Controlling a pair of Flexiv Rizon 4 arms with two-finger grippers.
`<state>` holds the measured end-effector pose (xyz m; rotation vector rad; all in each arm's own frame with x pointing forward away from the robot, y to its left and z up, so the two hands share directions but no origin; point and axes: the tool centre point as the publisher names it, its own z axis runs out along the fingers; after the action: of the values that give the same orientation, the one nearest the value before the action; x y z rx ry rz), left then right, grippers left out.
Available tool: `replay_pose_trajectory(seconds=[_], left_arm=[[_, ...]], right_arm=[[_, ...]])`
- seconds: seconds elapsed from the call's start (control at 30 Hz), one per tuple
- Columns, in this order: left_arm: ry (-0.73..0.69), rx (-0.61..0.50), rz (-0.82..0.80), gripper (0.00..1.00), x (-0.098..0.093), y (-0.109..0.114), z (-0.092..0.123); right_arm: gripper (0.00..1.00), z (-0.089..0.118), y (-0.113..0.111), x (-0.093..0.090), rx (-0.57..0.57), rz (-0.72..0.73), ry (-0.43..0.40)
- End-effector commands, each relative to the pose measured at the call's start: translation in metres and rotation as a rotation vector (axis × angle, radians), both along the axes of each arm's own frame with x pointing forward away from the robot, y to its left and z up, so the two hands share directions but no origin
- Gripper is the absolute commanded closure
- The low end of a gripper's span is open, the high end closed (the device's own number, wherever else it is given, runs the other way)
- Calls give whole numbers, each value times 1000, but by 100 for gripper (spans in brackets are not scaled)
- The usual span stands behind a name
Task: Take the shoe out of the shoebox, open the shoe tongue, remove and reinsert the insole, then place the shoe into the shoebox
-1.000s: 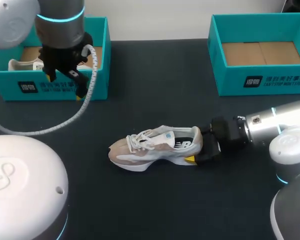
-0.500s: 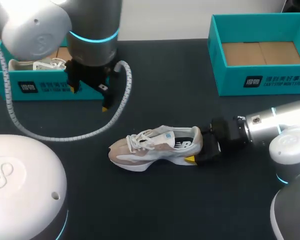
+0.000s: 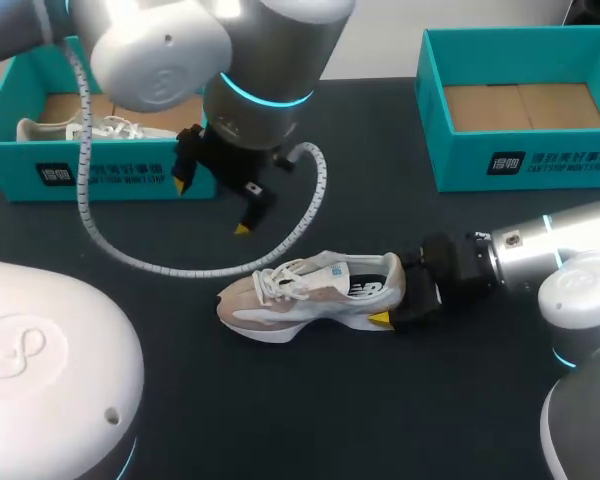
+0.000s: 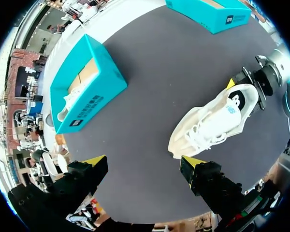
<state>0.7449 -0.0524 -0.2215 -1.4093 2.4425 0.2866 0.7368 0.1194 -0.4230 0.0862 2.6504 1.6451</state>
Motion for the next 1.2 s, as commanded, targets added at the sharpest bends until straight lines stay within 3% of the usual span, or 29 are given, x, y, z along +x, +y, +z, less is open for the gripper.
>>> replay_pose_trajectory(seconds=[0.03,0.2,0.3,0.43,0.7,0.77,1.2], left_arm=[[2,3,1,0,1,-1,0],[2,3,1,0,1,-1,0],[89,-108,156,0,-5,-15,-5],[134,-178,291,0,-12,-31,-11],[196,-220,455,0,-29,-63,-27],[186,-217,448,0,-36,-70,-30],[186,-217,448,0,-36,-70,-30]], right_arm=[[100,-3,6,0,-5,-2,1],[100,-3,6,0,-5,-2,1],[100,-3,6,0,-5,-2,1],[100,-3,6,0,-5,-2,1],[100,-3,6,0,-5,-2,1],[100,-3,6,0,-5,-2,1],[100,-3,6,0,-5,-2,1]])
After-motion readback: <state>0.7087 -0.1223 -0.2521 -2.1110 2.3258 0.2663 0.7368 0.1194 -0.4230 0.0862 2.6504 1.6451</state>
